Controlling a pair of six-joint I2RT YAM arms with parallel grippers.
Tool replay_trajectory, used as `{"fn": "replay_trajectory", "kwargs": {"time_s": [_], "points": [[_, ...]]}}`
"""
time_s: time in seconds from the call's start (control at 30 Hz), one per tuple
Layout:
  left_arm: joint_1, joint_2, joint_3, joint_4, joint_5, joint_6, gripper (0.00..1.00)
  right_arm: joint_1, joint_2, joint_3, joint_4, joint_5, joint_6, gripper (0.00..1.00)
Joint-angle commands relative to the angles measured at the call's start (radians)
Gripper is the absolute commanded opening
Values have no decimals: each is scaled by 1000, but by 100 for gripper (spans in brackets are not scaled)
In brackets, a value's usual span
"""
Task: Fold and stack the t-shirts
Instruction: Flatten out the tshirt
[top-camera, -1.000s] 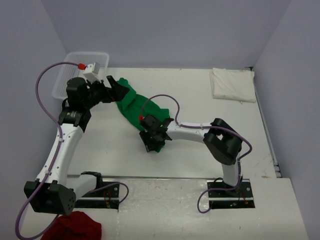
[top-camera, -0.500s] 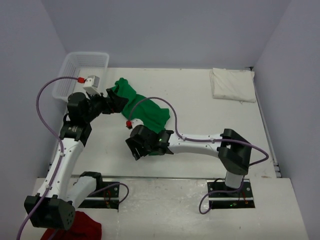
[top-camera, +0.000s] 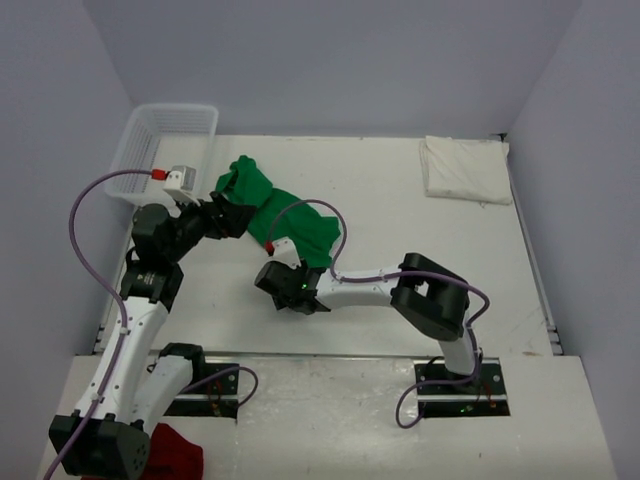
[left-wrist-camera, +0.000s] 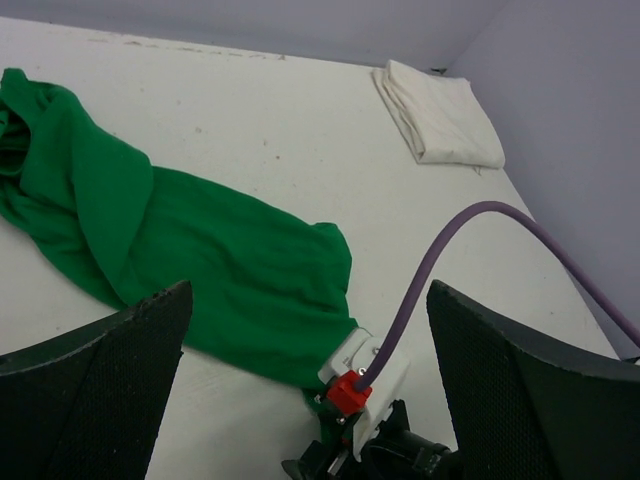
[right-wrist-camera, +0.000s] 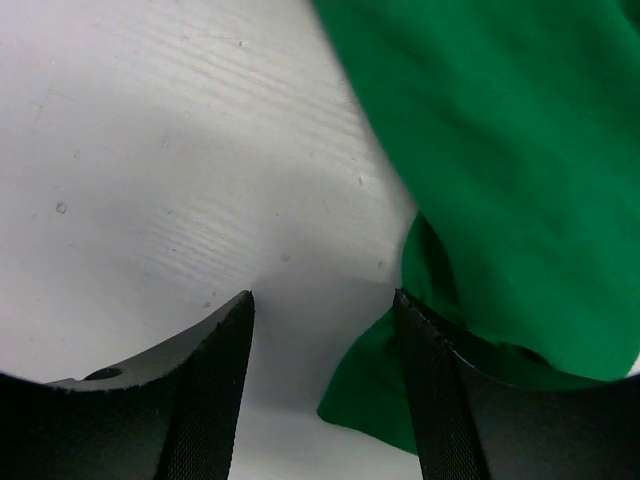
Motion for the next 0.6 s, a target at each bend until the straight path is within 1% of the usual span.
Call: {"fn": "replay_trajectory", "kwargs": {"time_s": [0.0,0.07,0.13,0.17,0.3,0.47,0.57], "points": [[-6,-5,-30,46,15,-2,99,0,-45,-74,-16,88,22,59],[-5,4,-45,89,15,-10,99,2,-115,-102,1,76,-11,58],[-6,12,-56,107,16,-17,99,10,-171,-93,-33,76,-30,58],[-6,14,-68,113,13,-20,99,20,-227,-78,-60,86,-50,59],[-6,34,-82,150,21,-40,99,23,-329,-46,-99,83,-94,59],[-6,44,-100,167,12,-39,98,23,-346,5,-146,99,-130,59],[-6,43,-100,167,6,-36,98,19,-347,-6,-156,108,-122,59]]}}
